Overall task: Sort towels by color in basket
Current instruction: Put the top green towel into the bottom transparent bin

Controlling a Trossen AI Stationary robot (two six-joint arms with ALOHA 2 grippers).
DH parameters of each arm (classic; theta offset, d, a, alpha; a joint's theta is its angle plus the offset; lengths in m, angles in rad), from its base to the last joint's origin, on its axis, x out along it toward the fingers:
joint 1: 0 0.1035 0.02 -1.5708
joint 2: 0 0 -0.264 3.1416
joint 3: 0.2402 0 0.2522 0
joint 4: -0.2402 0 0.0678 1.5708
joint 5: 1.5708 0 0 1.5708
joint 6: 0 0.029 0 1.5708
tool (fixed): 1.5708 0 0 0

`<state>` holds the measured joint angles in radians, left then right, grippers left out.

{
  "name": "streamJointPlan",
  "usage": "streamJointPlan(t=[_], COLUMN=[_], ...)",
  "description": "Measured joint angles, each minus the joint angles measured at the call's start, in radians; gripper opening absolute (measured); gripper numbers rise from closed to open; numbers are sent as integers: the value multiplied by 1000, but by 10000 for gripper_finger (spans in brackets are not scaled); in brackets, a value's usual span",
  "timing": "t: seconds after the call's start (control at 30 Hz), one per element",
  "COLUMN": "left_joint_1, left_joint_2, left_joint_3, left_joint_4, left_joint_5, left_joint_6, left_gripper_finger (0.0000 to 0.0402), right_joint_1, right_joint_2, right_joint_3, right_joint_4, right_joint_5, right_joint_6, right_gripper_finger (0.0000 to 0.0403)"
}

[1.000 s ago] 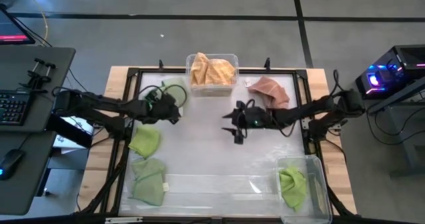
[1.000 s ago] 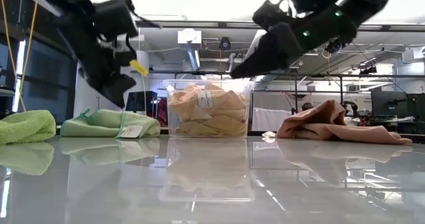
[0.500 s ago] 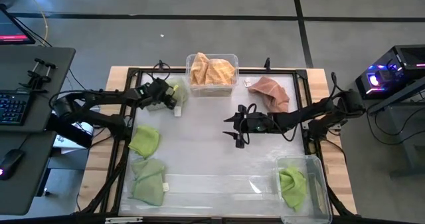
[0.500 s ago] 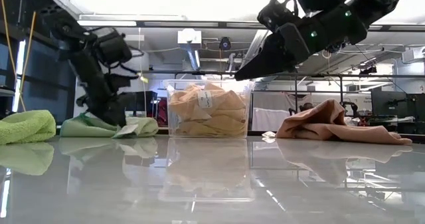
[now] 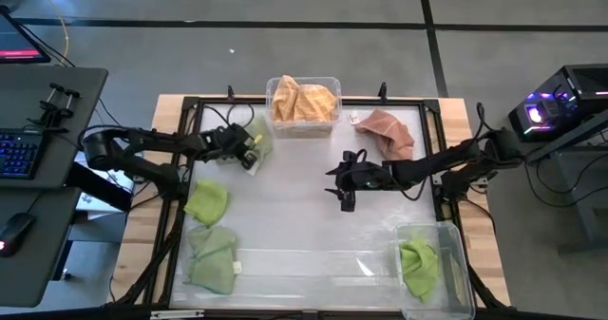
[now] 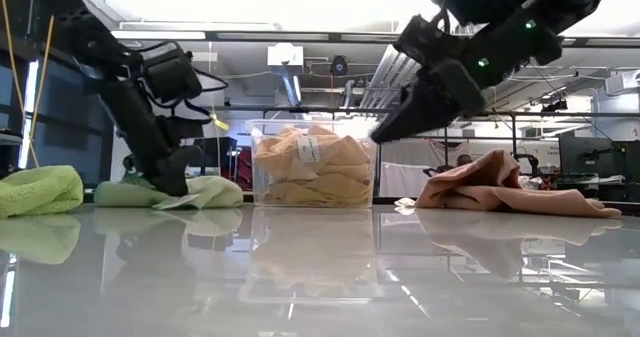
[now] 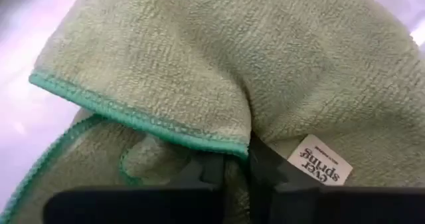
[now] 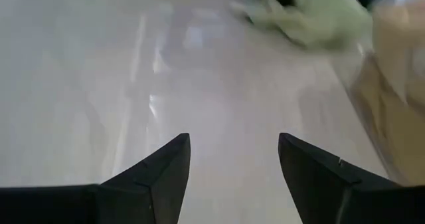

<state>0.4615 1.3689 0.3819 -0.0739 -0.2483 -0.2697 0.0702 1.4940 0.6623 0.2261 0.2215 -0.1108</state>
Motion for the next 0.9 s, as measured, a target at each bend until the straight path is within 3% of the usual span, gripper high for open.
streamJointPlan(t=[0.17, 0.3, 0.47, 0.67, 0.9], left_joint_1=[-180, -340, -472, -528, -531], left_joint_2=[-51, -71, -45, 28, 154], left_joint_3=[7, 43, 81, 133, 188], left_joint_4=[-33, -20, 231, 467, 682], left_joint_5=[124, 201, 141, 92, 86], left_joint_6=[-30, 14, 114, 250, 389], left_gripper_finger=[29, 15, 7, 5, 4], right_joint_1=[0, 0, 0, 5, -20], right_joint_2=[-36, -35, -3, 49, 142], right_joint_3=[0, 0, 0, 1, 84], right_joint_4=[-105, -55, 128, 356, 375], right_joint_5=[12, -15, -145, -160, -111], right_joint_6=[72, 73, -24, -114, -136], right_gripper_finger=[224, 224, 224, 226, 246])
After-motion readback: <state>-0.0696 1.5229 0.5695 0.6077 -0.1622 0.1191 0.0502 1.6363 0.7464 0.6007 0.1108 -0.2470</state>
